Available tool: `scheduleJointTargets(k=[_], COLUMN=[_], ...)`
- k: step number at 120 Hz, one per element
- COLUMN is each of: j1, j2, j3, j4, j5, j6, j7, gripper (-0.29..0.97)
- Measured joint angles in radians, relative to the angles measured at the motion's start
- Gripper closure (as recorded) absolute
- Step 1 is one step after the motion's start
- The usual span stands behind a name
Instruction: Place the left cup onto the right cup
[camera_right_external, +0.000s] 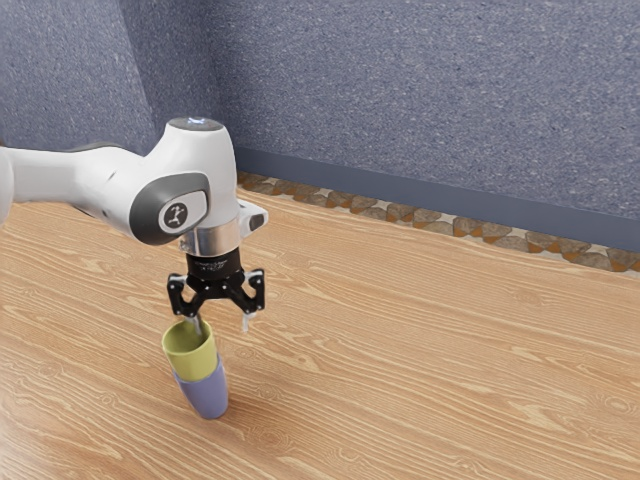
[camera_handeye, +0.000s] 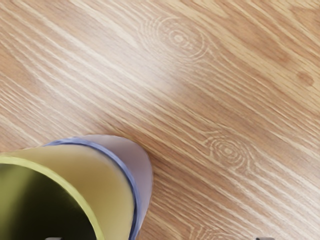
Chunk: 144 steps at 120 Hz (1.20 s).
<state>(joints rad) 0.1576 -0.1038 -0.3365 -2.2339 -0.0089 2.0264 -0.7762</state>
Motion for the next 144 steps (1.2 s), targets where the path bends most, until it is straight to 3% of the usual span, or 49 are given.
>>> scheduleJointTargets(k=[44,144], j1=[0.0,0.0], j2=[0.0,-0.003], j3=[0.0,-0.001], j4=[0.0,0.048], j5=[0.0,0.0], j6=[0.005,0.005], j7=[0.002,0.027], gripper=[0.03,0.0])
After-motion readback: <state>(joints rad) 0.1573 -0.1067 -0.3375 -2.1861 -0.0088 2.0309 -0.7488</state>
